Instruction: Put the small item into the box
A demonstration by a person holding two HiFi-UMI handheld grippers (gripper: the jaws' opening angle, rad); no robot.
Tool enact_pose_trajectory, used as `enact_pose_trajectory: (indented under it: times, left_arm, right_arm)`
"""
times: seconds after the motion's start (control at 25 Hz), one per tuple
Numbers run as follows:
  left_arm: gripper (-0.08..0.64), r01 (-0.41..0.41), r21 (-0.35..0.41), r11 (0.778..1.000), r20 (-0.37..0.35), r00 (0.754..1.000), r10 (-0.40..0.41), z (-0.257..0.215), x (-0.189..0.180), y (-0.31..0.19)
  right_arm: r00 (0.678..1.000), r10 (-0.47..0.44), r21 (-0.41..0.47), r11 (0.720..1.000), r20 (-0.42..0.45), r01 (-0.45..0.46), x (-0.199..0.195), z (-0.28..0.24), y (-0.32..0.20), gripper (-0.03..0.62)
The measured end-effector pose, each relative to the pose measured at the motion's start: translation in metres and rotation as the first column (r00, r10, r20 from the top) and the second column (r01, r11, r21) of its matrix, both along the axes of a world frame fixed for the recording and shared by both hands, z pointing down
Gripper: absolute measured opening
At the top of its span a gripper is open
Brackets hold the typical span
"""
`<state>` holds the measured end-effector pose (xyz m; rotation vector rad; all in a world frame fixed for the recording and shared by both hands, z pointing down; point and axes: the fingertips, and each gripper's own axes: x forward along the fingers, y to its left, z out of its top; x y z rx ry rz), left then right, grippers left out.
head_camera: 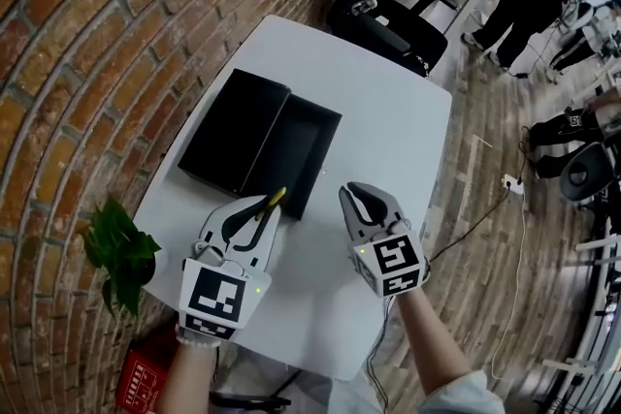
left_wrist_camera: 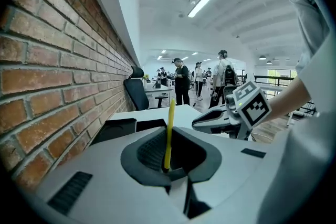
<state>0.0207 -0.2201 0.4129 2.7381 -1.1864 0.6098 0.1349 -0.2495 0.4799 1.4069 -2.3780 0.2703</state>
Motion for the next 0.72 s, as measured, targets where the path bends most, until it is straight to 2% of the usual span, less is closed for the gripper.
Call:
enact_pose_trajectory:
  times: [0.24,0.44,0.72]
  left_arm:
    - [0.044,-0.002,-0.011,1.0,0.016,1.0,0.002,0.003,0.011,-0.016]
    - [0.044,0.003,-0.029,1.0,0.038,0.999,-0.002,0.012,0.025,-0.036]
    - [0.044,0.055,-0.133,0.99,0.036,0.998,-0.05,0.033,0.042,-0.061]
  right_arm:
    - [1.0,0.029,0.068,0.997,-0.003,-0.028,0.021,-0.034,0.014,0.064]
    - [0.999,0.036,0.072,0.997,0.007,-0.036,0.031,-0.043,0.027,0.064]
    - [0.999,0.047,0.075,0.996,-0.011,-0.046,0.045,-0.045,0.039,0.064]
